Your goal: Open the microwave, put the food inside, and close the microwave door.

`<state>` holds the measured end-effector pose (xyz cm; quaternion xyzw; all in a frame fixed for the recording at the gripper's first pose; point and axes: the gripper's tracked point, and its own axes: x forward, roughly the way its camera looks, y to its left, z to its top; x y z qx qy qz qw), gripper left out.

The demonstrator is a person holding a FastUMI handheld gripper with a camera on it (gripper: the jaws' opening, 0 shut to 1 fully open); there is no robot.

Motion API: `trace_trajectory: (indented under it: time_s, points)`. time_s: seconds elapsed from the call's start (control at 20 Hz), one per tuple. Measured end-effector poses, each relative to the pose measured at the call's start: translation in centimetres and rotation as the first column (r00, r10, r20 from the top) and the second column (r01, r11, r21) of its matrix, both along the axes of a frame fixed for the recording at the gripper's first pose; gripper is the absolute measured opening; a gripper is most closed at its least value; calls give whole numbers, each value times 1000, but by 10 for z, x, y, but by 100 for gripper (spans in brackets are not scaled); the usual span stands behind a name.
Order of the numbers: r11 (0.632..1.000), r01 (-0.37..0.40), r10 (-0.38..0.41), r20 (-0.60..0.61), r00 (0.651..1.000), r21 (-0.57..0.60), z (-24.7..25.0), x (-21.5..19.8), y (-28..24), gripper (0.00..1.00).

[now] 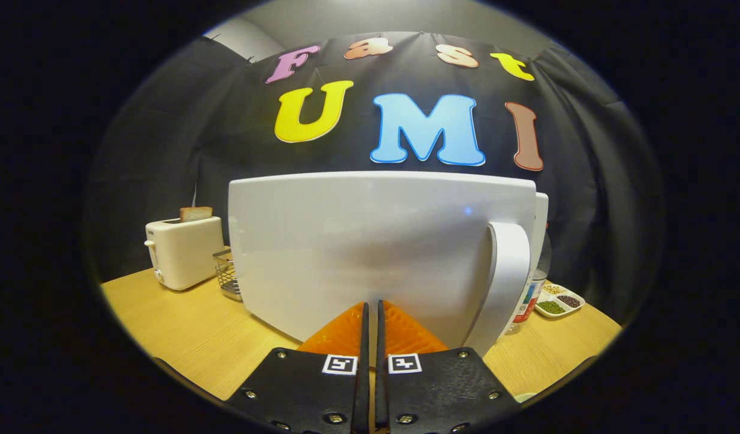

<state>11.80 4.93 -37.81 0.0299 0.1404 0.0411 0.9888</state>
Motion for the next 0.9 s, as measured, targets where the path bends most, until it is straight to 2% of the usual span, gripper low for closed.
trace_trajectory:
  time_s: [0.4, 0.5, 0.8, 0.85, 0.9]
  points:
    - [996, 71, -70, -8, 997, 48, 1, 35, -9, 4]
    - [997, 74, -74, 14, 997, 4, 1, 35, -6, 7]
    - [996, 92, -92, 21, 996, 3, -3, 45, -11, 9]
    - [995, 99, -98, 34, 995, -12, 3, 44, -9, 13]
    - [995, 97, -96, 35, 995, -31, -1, 43, -9, 12]
